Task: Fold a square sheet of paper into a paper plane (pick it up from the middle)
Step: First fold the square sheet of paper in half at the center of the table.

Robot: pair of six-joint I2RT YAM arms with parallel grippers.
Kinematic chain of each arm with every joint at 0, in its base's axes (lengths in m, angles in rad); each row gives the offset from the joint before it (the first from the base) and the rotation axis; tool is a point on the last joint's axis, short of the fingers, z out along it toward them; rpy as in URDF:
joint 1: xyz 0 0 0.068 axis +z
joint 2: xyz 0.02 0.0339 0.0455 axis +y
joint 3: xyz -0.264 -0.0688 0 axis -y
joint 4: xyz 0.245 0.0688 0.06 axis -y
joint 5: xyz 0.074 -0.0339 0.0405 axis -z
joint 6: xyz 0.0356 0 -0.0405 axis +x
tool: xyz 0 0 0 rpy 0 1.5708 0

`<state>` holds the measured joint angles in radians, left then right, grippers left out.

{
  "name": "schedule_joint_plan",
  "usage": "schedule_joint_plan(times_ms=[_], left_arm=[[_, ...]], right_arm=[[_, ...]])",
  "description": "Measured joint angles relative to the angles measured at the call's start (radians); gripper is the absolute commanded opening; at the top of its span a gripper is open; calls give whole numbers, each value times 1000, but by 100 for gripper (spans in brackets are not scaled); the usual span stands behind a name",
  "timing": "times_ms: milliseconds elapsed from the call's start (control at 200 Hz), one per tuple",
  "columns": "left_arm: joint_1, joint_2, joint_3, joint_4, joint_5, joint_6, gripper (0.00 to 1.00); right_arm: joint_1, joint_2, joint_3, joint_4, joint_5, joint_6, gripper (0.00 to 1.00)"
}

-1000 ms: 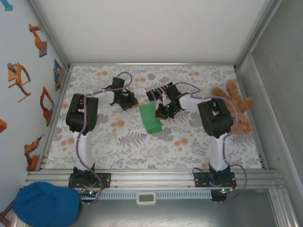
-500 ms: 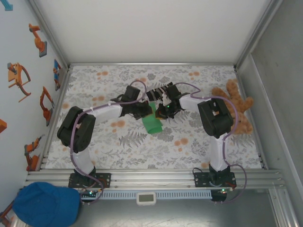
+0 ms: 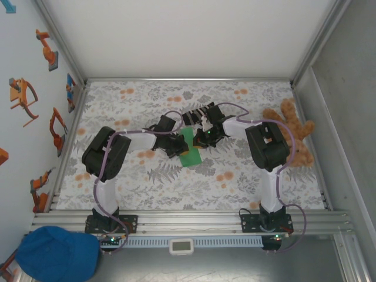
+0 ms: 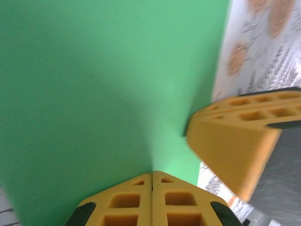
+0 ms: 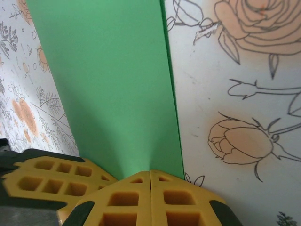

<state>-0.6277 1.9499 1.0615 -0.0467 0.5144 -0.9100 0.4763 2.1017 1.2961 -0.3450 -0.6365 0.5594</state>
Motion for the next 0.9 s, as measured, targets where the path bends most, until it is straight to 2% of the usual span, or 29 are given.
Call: schedule_joint_plan(times_ms=[340,621,761,901], left_arm=[[2,-76,-105,23,-10,43,0],[12,-214,-190,-100,-44,72,0],[-35,-239,-137,-89,-53,37,0],[-102,-186,-55,-16,-50,-5,0]], right_arm=[[-2,0,-2,2,-2,0,0],[-4,0,-7,10,-8,0,0],[-5,0,-8,11,-8,0,0],[-5,0,-8,11,-8,0,0]])
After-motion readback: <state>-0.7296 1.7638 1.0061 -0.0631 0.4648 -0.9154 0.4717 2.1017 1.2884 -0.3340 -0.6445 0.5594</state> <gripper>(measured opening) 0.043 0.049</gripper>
